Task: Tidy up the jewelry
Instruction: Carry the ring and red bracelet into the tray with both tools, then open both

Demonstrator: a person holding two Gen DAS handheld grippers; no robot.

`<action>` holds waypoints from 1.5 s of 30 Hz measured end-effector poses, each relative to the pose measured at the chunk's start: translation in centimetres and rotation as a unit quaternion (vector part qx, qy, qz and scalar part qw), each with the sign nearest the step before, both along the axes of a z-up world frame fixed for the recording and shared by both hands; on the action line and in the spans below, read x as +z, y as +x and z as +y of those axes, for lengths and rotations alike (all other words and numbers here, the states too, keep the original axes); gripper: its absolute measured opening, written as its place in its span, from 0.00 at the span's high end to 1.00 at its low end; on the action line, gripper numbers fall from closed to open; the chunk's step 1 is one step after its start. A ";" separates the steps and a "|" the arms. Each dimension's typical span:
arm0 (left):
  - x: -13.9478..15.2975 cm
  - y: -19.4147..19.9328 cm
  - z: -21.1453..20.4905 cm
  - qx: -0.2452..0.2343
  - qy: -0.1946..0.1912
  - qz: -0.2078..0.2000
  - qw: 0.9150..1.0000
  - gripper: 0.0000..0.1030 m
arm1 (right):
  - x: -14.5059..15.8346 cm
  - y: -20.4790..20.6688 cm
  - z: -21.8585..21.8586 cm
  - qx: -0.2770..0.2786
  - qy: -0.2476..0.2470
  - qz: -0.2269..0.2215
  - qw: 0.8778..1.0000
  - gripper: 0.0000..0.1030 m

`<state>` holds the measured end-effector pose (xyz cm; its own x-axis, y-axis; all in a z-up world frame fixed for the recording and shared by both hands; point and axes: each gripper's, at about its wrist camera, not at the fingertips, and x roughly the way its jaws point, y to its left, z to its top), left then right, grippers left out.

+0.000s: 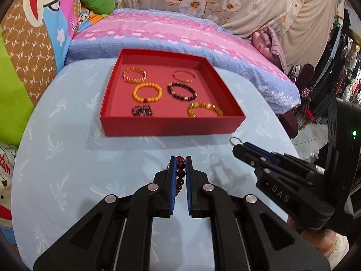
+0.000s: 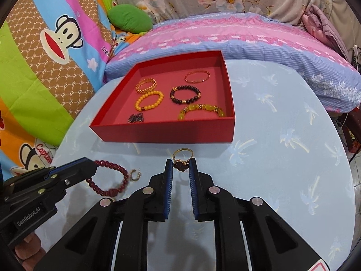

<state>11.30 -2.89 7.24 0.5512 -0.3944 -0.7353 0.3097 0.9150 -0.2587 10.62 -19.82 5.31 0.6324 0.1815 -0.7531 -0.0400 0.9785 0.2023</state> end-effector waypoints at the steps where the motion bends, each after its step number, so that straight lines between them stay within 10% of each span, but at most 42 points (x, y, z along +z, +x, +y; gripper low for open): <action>1: 0.4 0.1 0.0 -0.001 0.000 -0.005 1.000 0.93 | 0.3 0.0 0.0 0.001 0.002 -0.003 1.000 0.87; 16: 6.1 6.5 -3.6 -0.020 -0.019 -0.065 0.997 0.93 | 3.9 4.9 -2.0 -0.017 0.003 -0.045 0.999 0.87; 36: -3.1 15.0 -3.6 0.020 0.017 0.016 1.000 0.92 | -0.5 14.5 -2.0 -0.026 -0.009 -0.012 1.000 0.86; 41: -3.4 15.2 -3.2 0.033 0.027 0.010 0.999 0.69 | -0.8 14.7 -1.6 -0.032 -0.016 -0.021 0.999 0.76; 45: -3.3 15.1 -2.9 0.035 0.024 0.009 0.999 0.68 | -0.6 14.4 -1.4 -0.029 -0.018 -0.025 0.999 0.74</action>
